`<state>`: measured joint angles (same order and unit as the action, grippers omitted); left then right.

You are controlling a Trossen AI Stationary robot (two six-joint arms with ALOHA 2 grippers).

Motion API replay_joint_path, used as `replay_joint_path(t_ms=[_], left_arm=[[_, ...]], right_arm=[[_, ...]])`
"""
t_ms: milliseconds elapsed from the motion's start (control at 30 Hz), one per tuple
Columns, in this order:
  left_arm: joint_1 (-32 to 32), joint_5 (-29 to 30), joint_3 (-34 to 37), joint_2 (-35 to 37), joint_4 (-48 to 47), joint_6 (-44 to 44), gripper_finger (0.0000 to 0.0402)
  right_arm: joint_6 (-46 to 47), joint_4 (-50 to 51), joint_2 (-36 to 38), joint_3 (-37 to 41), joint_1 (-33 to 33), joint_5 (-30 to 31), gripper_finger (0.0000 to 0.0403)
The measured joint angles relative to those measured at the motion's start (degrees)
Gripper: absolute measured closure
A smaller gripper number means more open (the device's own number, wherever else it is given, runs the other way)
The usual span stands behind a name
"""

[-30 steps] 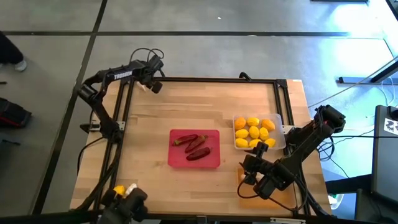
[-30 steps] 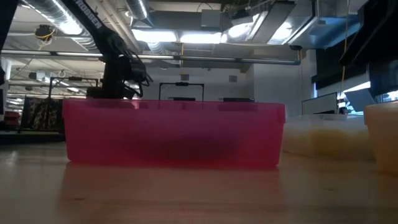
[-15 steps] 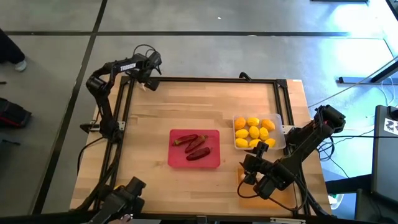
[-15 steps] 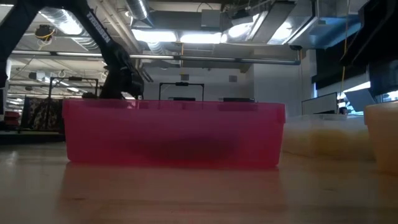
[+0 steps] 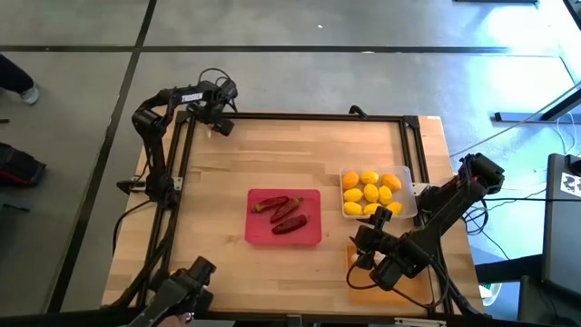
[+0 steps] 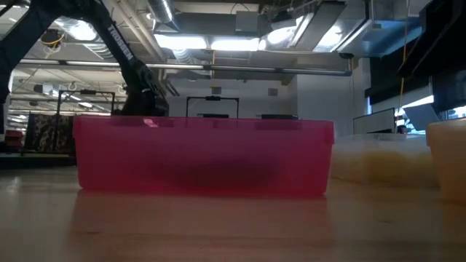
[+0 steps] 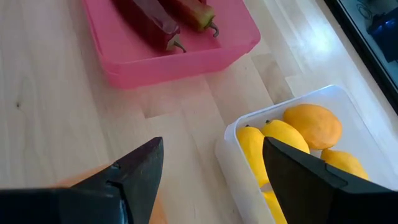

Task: Sort produce into baskets
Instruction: Put the white garlic into the orange bin

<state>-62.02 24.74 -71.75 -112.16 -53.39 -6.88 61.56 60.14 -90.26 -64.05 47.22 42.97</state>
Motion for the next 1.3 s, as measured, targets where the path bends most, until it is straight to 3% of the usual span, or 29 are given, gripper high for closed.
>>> replay_joint_path(t_ms=[367,800,1100,1300], left_arm=[[1.53,-0.73,0.0,-0.06,-0.01,4.13,0.0254],[11.36,-0.89,0.0,13.26,3.03,6.16,0.0247],[23.5,-2.08,0.0,24.02,7.22,7.51,0.0241],[31.95,-2.24,0.0,28.19,11.67,7.04,0.024]], right_arm=[[-0.11,0.0,0.0,0.0,0.0,0.0,0.0132],[0.75,-1.58,0.0,0.0,0.0,-0.47,0.0132],[2.67,0.87,2.44,0.04,0.0,-1.99,0.0132],[2.67,4.32,6.56,0.04,0.0,0.62,0.0132]])
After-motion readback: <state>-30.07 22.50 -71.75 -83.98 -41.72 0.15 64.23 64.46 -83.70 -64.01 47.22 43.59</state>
